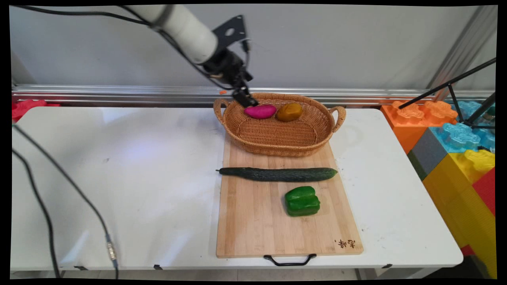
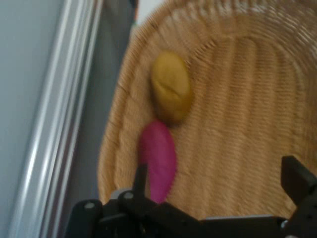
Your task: Pick up the potato from the vegetable basket
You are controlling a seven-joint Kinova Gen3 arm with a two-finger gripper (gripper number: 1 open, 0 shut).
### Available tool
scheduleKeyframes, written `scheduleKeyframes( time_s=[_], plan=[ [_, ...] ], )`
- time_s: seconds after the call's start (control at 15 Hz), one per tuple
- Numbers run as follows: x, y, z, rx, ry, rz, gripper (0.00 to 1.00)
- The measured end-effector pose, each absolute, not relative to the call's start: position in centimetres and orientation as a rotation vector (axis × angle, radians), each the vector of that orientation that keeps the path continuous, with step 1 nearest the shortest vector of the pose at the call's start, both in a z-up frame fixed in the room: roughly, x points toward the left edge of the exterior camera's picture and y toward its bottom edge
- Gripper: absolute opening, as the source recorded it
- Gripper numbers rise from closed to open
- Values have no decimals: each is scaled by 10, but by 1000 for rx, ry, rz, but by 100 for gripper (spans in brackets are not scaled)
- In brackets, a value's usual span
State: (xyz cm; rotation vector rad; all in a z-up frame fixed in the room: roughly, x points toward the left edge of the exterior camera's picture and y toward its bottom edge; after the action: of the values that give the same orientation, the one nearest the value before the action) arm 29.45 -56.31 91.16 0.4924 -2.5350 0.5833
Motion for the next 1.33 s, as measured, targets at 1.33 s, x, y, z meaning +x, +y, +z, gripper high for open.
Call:
scheduleKeyframes(
  time_s=[1.33],
  plan=[
    [208, -671, 775, 629, -2489, 605, 100]
  ],
)
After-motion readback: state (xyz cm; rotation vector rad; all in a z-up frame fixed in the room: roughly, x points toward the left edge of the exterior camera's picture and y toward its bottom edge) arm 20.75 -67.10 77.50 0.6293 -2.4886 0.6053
